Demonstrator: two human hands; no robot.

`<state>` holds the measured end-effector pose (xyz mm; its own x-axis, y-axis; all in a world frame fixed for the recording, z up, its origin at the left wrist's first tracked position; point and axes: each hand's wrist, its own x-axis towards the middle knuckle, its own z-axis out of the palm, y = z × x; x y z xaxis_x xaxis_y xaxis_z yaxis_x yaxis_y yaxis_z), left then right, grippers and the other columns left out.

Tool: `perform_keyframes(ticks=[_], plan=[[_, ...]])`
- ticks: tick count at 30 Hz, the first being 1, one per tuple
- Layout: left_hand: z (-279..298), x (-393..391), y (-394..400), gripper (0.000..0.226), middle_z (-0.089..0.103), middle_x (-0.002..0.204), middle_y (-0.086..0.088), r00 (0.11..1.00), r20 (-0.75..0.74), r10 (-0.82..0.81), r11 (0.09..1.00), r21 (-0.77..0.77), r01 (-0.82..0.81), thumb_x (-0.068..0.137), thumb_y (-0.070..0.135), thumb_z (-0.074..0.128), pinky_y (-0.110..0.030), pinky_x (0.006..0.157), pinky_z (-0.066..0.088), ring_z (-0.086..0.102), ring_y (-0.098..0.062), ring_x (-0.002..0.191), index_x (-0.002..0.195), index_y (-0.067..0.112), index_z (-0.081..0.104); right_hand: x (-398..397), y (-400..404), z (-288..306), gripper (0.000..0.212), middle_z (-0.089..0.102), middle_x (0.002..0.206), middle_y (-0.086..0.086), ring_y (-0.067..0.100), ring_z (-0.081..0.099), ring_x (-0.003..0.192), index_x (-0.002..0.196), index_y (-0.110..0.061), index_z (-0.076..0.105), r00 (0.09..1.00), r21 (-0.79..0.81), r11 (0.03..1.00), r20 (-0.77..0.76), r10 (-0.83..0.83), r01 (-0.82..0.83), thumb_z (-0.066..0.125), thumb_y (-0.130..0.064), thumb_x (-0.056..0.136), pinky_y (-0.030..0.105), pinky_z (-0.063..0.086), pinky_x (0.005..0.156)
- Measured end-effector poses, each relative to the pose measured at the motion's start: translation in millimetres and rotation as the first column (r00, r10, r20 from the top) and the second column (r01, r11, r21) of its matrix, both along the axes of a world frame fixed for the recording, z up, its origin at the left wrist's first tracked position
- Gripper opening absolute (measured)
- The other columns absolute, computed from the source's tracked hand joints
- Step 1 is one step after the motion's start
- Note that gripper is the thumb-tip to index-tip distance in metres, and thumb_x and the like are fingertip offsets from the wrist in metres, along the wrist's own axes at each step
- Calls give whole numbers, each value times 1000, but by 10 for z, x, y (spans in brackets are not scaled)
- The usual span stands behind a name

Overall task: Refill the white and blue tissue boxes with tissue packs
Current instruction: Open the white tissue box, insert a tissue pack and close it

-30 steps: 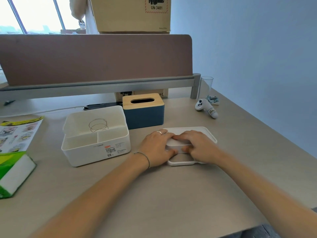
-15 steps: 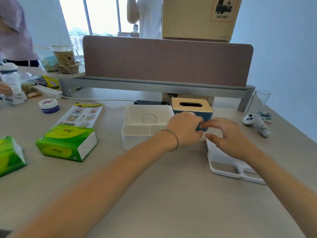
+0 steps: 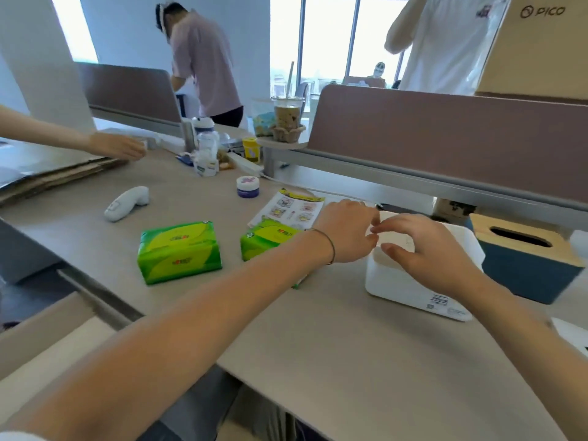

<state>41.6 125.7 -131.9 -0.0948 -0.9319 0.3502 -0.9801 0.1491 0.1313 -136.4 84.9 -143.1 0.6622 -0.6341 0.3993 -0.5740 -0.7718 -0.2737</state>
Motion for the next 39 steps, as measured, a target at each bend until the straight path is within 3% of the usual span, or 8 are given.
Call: perform_keyframes(ticks=[7, 10, 15, 18, 28, 31, 36, 39], plan=[[-47, 945, 249, 40, 57, 144, -2, 980, -77, 182, 977, 129, -171, 96, 38, 56, -36, 103, 44, 52, -22, 130, 135, 27, 59, 822, 129, -92, 36, 63, 130, -8, 12, 59, 111, 128, -32, 64, 997, 83, 995, -31, 67, -64, 66, -32, 92, 31, 47, 97], [-125, 1244, 293, 43, 53, 147, -4, 964, -99, 249, 951, 211, -224, 96, 35, 57, -36, 105, 42, 51, -23, 132, 138, 25, 57, 1053, 144, -188, 58, 57, 137, -7, 12, 63, 103, 139, -38, 52, 994, 183, 983, -103, 22, -2, 68, -49, 85, 37, 51, 90], [-355, 1493, 266, 44, 56, 142, -10, 916, -169, 363, 907, 289, -306, 98, 34, 54, -33, 98, 44, 54, -27, 126, 141, 24, 54, 1316, 153, -370, 96, 42, 154, -1, 24, 51, 130, 153, -42, 25, 974, 246, 966, -224, -29, 85, 67, -71, 72, 42, 45, 102], [-460, 1537, 250, 42, 61, 137, -9, 885, -239, 399, 900, 289, -327, 99, 37, 51, -34, 93, 46, 57, -28, 120, 139, 28, 54, 1406, 166, -457, 103, 42, 151, 0, 26, 51, 129, 153, -43, 18, 966, 245, 963, -253, -45, 109, 67, -74, 68, 42, 46, 99], [-398, 1525, 240, 34, 67, 120, -8, 832, -428, 353, 936, 163, -313, 99, 31, 53, -23, 61, 39, 56, -18, 90, 132, 32, 61, 1319, 75, -316, 98, 52, 136, -3, 21, 56, 116, 150, -40, 31, 990, 209, 974, -123, -62, 87, 74, -64, 65, 40, 51, 92], [-182, 1427, 192, 31, 70, 110, -8, 840, -452, 300, 952, 92, -291, 98, 29, 55, -17, 61, 40, 58, -17, 85, 127, 31, 64, 1165, 19, -89, 92, 54, 131, -5, 18, 53, 117, 148, -38, 39, 997, 180, 981, -57, -56, 65, 77, -60, 67, 38, 48, 94], [189, 1111, -28, 28, 68, 106, -1, 872, -439, 219, 969, -9, -248, 97, 30, 54, -31, 73, 50, 60, -21, 89, 121, 28, 67, 752, -169, 325, 81, 56, 130, -4, 16, 53, 110, 142, -36, 49, 998, 173, 984, 15, -54, 51, 81, -52, 70, 43, 49, 96], [312, 831, -235, 28, 70, 99, -2, 889, -430, 159, 981, -31, -191, 97, 30, 54, -24, 61, 42, 61, -19, 85, 121, 27, 69, 445, -320, 499, 78, 54, 132, -6, 15, 52, 110, 142, -36, 48, 997, 181, 980, -17, -75, 77, 81, -50, 73, 42, 50, 94]])
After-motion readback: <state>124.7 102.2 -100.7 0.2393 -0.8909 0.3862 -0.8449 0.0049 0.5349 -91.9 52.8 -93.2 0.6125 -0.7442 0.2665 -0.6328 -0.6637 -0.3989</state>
